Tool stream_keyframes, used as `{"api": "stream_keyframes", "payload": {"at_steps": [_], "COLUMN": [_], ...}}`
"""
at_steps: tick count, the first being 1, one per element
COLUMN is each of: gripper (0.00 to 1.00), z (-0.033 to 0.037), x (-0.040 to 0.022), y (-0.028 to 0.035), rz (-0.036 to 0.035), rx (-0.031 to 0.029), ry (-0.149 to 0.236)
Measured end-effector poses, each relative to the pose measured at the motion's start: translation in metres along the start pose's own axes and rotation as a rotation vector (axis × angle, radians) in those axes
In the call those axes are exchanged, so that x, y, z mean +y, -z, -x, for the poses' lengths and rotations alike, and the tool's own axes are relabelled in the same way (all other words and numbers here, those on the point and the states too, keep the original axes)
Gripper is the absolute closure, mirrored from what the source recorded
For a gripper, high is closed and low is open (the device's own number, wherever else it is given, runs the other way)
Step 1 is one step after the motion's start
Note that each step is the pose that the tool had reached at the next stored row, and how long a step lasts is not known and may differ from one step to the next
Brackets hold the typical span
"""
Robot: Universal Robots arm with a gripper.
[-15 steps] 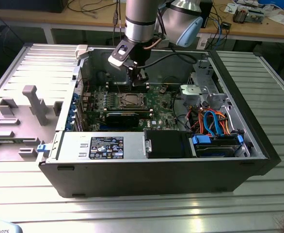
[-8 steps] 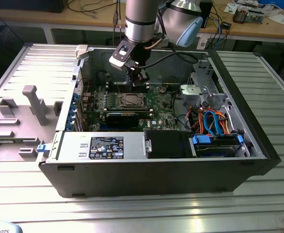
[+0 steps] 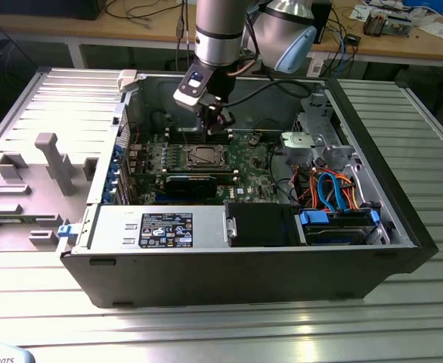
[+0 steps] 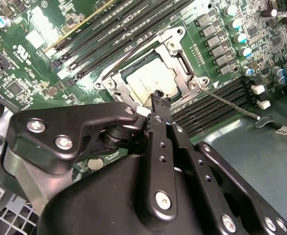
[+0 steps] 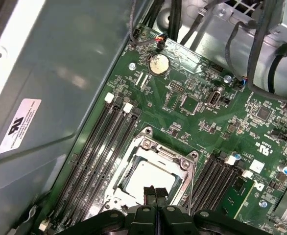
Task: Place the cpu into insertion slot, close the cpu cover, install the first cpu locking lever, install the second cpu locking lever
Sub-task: 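Install the first cpu locking lever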
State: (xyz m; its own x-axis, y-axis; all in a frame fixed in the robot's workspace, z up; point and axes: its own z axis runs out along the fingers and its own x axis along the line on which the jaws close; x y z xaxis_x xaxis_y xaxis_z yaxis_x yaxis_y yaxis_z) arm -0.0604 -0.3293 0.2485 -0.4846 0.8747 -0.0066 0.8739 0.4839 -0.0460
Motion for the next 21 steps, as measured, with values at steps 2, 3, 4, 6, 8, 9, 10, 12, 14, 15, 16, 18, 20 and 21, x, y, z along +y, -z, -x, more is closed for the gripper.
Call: {"api": "stream_keyframes", "payload": {"at_steps": [2,3,4,6,8,9,10,12,14,15,16,18,20,21], "gripper": [0.89,0.89,0.89,0.89,0.89,0.89,0.89,0.89,0.89,0.89,0.89,0.89,0.89,0.89], "z": [0.0,0.0,0.0,0.0,0.0,0.0,0.0,0.0,0.0,0.0,0.0,0.0,0.0,0.0], "x": [0.0,0.0,0.0,0.0,0.0,0.0,0.0,0.0,0.0,0.0,0.0,0.0,0.0,0.0], "y": [0.0,0.0,0.0,0.0,0.0,0.0,0.0,0.0,0.0,0.0,0.0,0.0,0.0,0.0], "rz": [0.0001,0.0002,0.0003,0.0004,0.0005,0.0005,0.0006,0.0006,0.0008,0.0008,0.0008,0.0009,0.001,0.001], "rx": [-0.0009,-0.0015,-0.0019,-0.0025,-0.0031,-0.0034,-0.0036,-0.0043,-0.0049,-0.0053,-0.0056,-0.0061,-0.0067,-0.0069], "ry": [0.019,0.032,0.042,0.055,0.067,0.074,0.079,0.093,0.107,0.116,0.122,0.134,0.146,0.151]}}
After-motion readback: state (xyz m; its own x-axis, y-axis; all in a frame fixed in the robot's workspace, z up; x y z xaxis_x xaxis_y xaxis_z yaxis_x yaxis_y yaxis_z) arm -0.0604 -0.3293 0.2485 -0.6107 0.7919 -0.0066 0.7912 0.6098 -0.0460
